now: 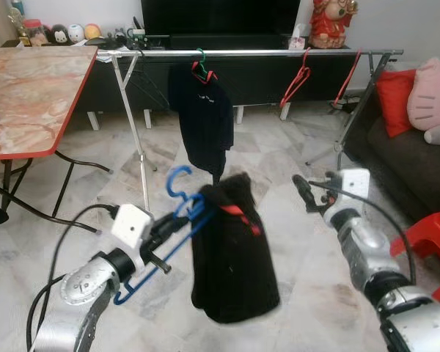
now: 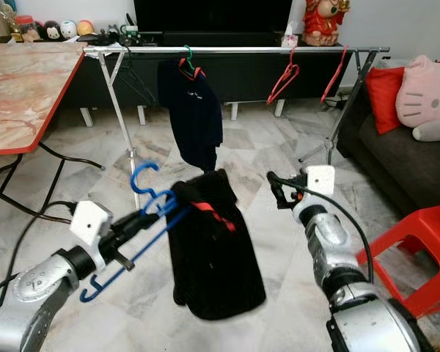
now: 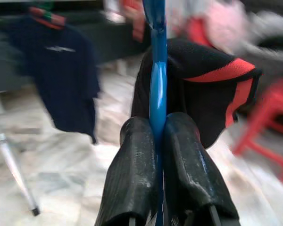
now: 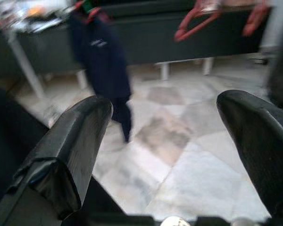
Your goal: Hang hanger
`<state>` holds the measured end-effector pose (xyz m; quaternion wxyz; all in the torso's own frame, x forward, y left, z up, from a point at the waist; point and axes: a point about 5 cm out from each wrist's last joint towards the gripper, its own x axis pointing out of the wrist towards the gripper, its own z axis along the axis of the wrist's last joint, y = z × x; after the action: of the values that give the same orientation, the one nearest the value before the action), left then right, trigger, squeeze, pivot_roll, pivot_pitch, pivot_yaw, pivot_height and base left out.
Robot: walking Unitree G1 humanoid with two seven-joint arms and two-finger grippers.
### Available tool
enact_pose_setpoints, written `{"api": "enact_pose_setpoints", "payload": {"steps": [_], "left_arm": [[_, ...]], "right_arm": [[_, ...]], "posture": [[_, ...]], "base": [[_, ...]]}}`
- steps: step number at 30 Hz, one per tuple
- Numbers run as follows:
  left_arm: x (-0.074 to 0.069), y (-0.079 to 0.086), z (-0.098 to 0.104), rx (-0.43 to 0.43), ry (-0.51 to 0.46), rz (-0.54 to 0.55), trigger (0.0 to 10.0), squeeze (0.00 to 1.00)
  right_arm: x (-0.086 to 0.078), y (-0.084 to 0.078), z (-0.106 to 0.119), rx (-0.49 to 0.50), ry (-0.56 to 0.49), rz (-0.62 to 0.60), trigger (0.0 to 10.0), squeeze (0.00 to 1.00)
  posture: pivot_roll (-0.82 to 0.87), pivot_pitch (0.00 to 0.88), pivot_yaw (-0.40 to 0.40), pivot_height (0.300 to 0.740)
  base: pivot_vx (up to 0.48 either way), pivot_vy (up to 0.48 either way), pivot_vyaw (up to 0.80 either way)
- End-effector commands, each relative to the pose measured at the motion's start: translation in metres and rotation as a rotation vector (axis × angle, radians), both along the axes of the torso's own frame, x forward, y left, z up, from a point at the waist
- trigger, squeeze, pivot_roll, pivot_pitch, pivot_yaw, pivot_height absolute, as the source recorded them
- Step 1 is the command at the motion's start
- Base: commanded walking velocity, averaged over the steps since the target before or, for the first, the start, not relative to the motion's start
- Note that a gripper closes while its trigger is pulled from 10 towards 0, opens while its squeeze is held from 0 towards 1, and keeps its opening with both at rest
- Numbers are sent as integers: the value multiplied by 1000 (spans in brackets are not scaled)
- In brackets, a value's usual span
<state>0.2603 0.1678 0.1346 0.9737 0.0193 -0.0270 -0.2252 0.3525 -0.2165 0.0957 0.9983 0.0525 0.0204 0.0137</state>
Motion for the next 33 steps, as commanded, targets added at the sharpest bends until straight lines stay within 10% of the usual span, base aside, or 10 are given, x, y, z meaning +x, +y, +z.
{"api": "enact_pose_setpoints", "payload": {"steps": [1,16,17,33], "left_arm": [[7,5,14,-29,-98,80,10000,0],[17,11,13,0,-241,310,10000,0],[18,11,13,-5,-238,313,10000,0],[19,10,12,-21,-248,310,10000,0]], "right_arm": [[0,2,4,-17,-44,-32,10000,0],[-6,22,1,-93,-110,-75,10000,0],[-6,24,0,-84,-105,-72,10000,1000],[-7,36,-3,-81,-102,-61,10000,1000]], "posture": [[-124,0,-53,740],[-126,0,-36,740],[-126,0,-35,740],[-121,0,-25,740]], "base": [[0,0,0],[0,0,0],[0,0,0],[0,0,0]]}}
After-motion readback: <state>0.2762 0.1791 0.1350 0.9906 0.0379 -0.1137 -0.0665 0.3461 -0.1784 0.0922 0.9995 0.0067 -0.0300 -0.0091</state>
